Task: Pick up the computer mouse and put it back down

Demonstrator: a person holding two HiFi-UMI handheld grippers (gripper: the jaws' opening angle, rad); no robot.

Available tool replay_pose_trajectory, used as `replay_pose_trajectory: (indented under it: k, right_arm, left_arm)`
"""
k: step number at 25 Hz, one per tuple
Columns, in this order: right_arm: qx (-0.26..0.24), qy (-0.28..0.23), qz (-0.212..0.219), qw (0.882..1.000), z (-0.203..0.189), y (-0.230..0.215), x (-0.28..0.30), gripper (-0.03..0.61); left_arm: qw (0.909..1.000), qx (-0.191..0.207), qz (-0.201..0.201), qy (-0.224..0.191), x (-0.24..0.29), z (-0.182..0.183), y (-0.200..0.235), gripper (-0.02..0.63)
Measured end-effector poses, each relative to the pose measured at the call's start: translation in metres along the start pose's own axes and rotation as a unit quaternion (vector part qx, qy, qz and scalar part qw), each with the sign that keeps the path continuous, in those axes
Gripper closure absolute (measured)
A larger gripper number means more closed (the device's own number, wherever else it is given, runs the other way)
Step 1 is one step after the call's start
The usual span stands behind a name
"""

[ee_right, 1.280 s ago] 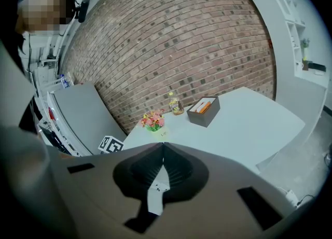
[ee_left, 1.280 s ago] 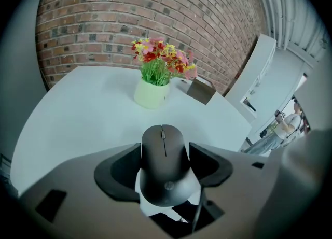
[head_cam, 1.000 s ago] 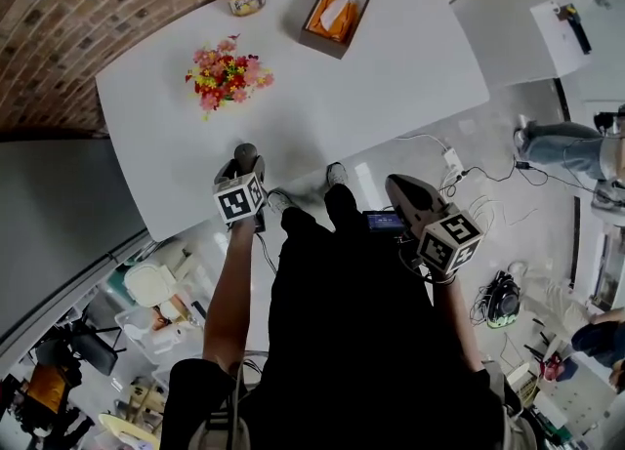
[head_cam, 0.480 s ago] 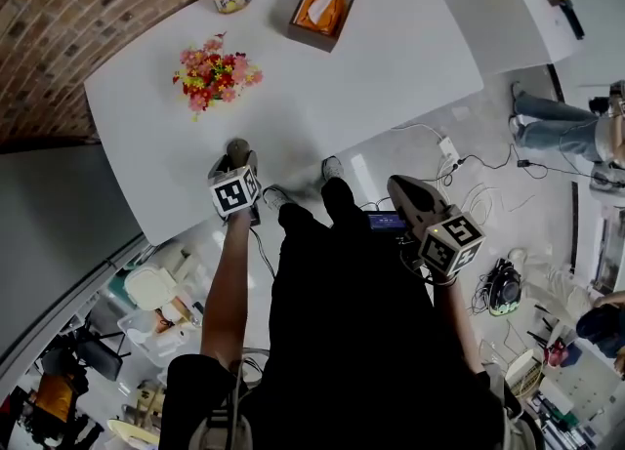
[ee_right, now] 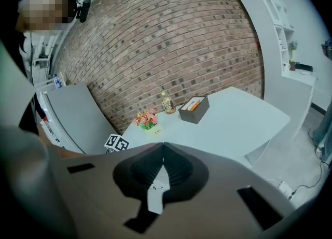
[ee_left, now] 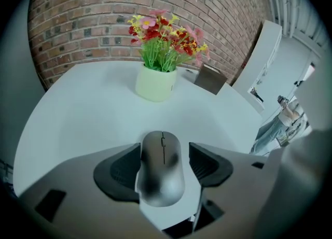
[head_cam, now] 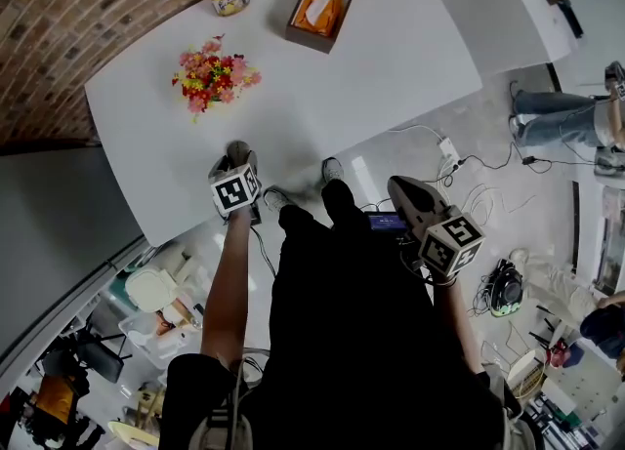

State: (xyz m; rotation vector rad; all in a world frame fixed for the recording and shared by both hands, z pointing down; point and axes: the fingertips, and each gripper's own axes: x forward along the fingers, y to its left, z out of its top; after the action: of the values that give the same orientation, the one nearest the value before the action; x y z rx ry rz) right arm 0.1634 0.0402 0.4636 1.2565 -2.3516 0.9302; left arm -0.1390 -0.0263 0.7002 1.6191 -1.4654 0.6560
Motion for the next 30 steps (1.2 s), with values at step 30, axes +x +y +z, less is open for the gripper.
replay_pose_trajectory:
  k: [30]
  right_arm:
    - [-0.011,-0.026,0.063,0.998,0.017,-0.009,0.008,0.561]
  left_arm:
    - [0.9968,-0.038,0.011,-0.069,-0.068,0.006,-0.027,0.546]
